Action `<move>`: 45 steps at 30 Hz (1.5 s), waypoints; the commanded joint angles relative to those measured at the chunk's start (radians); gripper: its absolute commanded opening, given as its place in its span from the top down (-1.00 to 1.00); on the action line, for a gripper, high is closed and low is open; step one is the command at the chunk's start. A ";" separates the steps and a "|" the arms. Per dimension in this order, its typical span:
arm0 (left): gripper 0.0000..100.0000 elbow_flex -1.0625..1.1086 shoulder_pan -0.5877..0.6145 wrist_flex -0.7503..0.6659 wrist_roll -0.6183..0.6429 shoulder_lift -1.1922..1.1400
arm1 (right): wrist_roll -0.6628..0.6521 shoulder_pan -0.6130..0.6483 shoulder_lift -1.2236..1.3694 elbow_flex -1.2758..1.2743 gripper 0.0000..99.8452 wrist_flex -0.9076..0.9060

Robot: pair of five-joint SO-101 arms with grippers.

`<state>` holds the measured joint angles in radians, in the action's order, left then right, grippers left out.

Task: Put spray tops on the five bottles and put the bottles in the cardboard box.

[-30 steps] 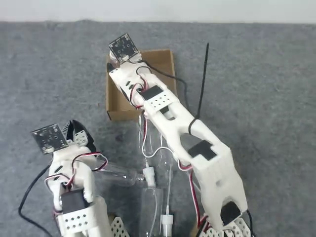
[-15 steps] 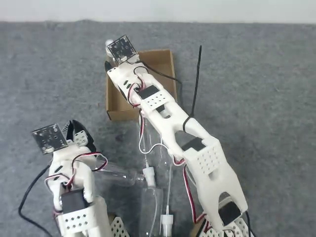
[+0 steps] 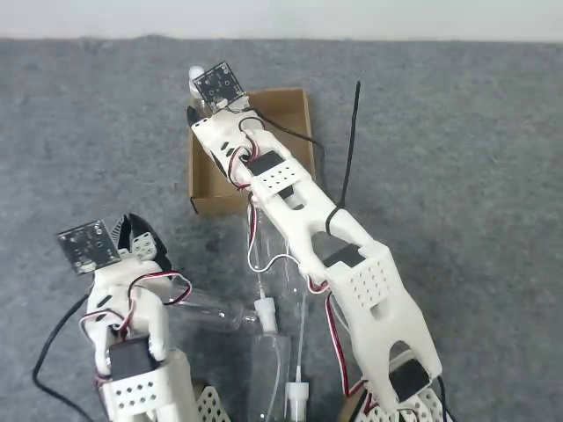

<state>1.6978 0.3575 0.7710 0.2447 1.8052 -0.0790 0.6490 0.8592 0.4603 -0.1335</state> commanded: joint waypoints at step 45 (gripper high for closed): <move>0.97 -0.013 -0.003 0.003 -0.008 0.017 | 0.006 -0.038 -0.151 0.018 0.58 -0.351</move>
<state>1.6978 0.3575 0.7710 0.2447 1.8052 -0.0806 0.6368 0.8255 0.4542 -0.4158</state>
